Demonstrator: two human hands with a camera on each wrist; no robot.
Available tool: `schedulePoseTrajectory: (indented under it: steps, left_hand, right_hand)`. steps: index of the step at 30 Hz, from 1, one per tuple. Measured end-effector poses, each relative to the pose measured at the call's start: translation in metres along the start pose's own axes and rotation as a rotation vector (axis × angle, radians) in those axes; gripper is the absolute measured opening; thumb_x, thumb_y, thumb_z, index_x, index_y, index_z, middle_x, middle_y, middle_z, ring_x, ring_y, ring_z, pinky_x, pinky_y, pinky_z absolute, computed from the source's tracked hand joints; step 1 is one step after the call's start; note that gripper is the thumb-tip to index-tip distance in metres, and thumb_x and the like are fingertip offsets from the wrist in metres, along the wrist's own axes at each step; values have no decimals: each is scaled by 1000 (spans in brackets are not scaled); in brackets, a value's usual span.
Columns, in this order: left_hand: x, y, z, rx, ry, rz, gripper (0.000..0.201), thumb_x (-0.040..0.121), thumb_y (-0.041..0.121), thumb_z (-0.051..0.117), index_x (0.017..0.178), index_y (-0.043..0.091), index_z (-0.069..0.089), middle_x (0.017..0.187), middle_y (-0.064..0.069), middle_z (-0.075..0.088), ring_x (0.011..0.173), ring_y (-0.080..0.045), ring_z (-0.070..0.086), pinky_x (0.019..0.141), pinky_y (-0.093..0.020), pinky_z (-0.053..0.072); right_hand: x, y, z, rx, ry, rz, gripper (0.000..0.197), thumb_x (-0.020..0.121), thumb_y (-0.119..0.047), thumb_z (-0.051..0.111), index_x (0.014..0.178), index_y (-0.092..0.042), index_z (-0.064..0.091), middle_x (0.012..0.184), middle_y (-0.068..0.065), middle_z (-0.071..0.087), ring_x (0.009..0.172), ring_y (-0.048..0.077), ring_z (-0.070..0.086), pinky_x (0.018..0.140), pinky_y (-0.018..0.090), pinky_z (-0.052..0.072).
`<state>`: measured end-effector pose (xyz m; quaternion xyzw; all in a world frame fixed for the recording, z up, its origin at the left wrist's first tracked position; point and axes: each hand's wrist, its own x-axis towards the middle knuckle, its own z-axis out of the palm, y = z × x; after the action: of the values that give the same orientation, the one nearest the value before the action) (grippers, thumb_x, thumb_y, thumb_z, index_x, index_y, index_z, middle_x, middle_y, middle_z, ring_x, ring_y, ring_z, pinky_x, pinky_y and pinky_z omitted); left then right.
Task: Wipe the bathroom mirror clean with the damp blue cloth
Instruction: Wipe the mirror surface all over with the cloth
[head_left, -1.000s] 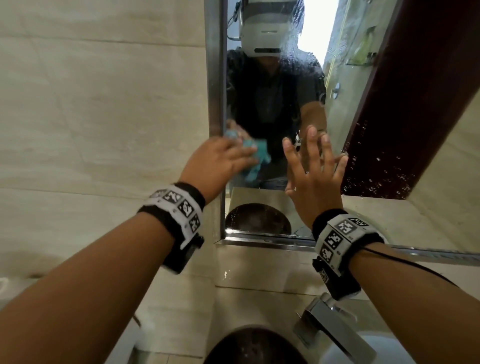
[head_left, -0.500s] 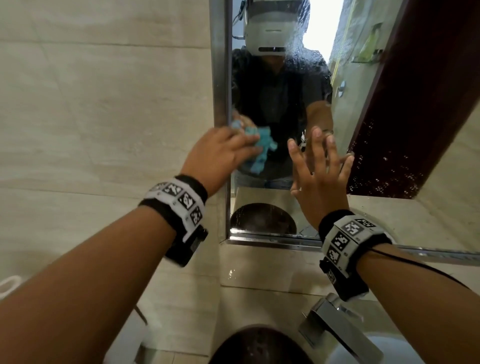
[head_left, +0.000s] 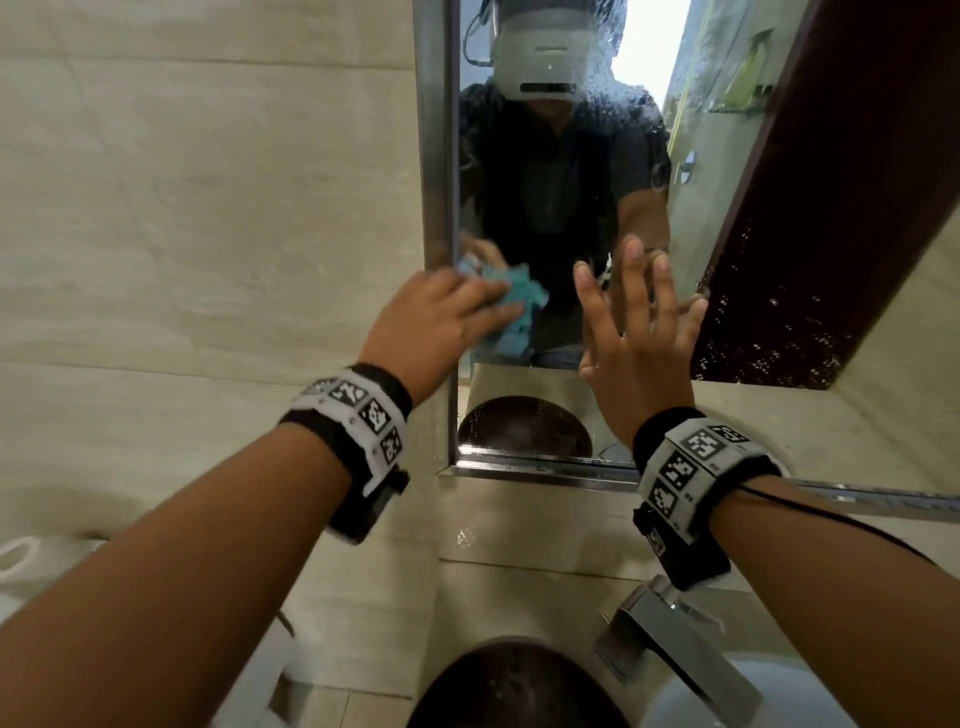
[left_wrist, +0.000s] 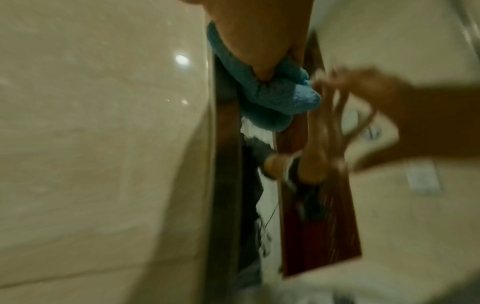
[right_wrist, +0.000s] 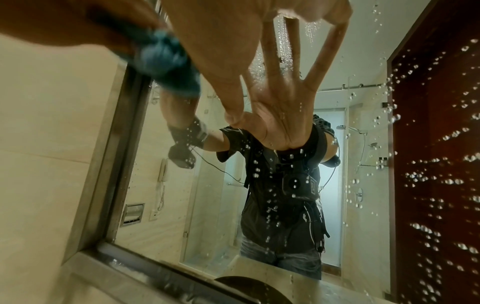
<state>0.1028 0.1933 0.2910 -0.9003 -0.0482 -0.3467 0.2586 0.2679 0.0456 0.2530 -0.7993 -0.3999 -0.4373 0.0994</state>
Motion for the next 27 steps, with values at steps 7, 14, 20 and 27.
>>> schedulePoseTrajectory:
  steps: [7, 14, 20, 27]
  left_hand:
    - [-7, 36, 29, -43, 28, -138, 70, 58, 15, 88, 122, 20, 62, 119, -11, 62, 91, -30, 61, 73, -39, 53]
    - [20, 31, 2, -67, 78, -138, 55, 67, 16, 77, 120, 20, 63, 119, -11, 61, 99, -33, 60, 79, -43, 52]
    - [52, 44, 12, -106, 234, -214, 51, 68, 12, 79, 116, 17, 66, 122, -13, 61, 108, -35, 57, 90, -45, 47]
    - [-8, 65, 35, -58, -127, 67, 68, 49, 20, 90, 113, 27, 68, 114, -3, 63, 99, -27, 62, 81, -39, 53]
  right_hand:
    - [-2, 0, 2, -5, 20, -7, 101, 68, -28, 78, 149, -29, 16, 155, 15, 12, 140, 36, 15, 102, 67, 20]
    - [-4, 9, -13, 65, -11, -36, 95, 73, -30, 73, 149, -30, 16, 157, 9, 8, 141, 32, 17, 104, 62, 24]
    - [-5, 38, -14, 34, -73, 35, 105, 70, -40, 76, 150, -28, 8, 157, 12, -1, 141, 37, 10, 103, 64, 26]
    - [-4, 36, -8, 16, -99, 44, 113, 65, -36, 80, 150, -28, 6, 156, 13, -3, 141, 38, 8, 104, 66, 22]
